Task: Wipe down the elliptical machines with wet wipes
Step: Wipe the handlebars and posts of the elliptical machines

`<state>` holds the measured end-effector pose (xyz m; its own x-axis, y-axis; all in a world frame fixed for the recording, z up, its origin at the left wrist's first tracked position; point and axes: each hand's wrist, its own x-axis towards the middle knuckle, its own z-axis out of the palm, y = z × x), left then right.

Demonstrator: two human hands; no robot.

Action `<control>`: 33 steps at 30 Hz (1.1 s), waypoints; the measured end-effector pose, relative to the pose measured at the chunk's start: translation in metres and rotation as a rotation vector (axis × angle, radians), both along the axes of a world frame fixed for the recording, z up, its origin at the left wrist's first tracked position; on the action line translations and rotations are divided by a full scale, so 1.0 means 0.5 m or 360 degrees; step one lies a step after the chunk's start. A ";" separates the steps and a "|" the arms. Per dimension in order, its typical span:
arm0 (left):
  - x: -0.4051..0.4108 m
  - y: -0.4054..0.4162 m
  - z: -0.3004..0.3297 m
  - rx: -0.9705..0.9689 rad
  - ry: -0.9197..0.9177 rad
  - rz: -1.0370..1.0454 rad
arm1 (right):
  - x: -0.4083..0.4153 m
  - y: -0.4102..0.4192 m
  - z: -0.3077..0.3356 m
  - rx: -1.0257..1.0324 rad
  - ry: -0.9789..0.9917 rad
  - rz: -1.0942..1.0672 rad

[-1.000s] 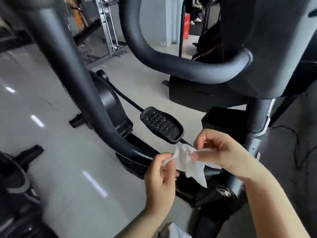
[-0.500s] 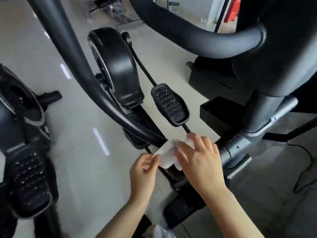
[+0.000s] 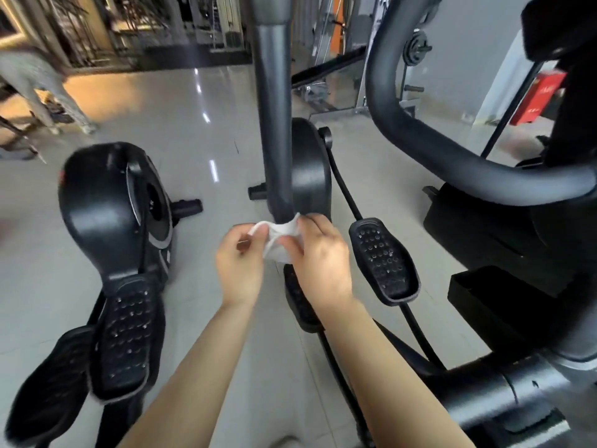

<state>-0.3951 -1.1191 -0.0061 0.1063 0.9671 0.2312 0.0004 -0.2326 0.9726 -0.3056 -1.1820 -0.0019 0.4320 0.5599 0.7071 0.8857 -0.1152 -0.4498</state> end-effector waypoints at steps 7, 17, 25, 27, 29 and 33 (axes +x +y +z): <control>-0.012 0.035 0.181 0.0500 -0.0230 -0.0097 | -0.024 0.053 0.127 0.0653 0.0191 0.0060; -0.043 0.031 0.256 0.0729 -0.0334 -0.0148 | -0.032 0.078 0.216 0.0889 0.0059 -0.0095; -0.048 -0.007 0.256 0.0590 -0.0305 -0.0209 | -0.032 0.064 0.221 0.0743 0.0322 0.0105; -0.052 -0.011 0.283 0.0675 -0.0357 -0.0214 | -0.030 0.073 0.292 0.0921 0.0335 0.0130; -0.058 -0.007 0.302 0.0740 -0.0360 -0.0210 | -0.033 0.079 0.318 0.1011 0.0293 0.0114; -0.063 -0.003 0.309 0.0612 -0.0274 -0.0272 | -0.051 0.061 0.223 0.0827 -0.0008 0.0012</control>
